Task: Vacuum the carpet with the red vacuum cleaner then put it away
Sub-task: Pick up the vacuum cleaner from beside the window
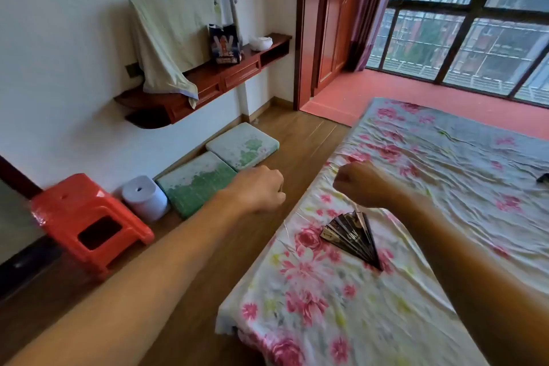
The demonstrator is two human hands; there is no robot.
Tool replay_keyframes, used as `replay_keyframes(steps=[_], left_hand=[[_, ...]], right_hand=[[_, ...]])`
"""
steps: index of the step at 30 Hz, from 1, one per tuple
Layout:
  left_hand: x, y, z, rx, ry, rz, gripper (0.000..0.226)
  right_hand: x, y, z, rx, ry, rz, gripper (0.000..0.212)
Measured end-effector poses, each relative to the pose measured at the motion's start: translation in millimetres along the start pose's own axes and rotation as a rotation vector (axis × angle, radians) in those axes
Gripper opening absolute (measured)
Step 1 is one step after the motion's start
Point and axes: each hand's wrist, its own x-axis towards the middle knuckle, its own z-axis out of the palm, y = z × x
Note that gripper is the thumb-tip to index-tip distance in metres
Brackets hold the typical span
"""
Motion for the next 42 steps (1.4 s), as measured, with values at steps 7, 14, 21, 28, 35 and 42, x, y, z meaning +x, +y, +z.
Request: replay_keyframes(steps=[7,14,21,28,35,42], left_hand=[[51.6,-82.7,-29.7,0.135,0.052,-0.081,0.021],[96.2,-139.6,-32.5,0.029,0.015,-0.064,0.027],[151.1,-216.2,-30.5,0.017,-0.01,0.032,0.028],[207.8,-325.0,-43.0,0.061,-0.037,0.16,0.026],[259.9,-398.9,-71.4,0.059,-0.067,0.292,0.028],[315.1,-400.0,-68.7,0.067,-0.08,0.396,0.027]], right_hand=[[101.8,-25.1,1.4,0.032,-0.025,0.02,0.024],[162.4,-45.4,12.0,0.046,-0.068,0.044,0.025],[218.6,-81.4,29.1,0.036,-0.062,0.192,0.025],[301.6,-147.1,49.1,0.031,-0.001,0.34,0.026],[360.8,-211.3,52.5,0.133,0.09,0.406,0.026],[369.5,-185.3,47.9,0.145,0.147,0.58,0.03]])
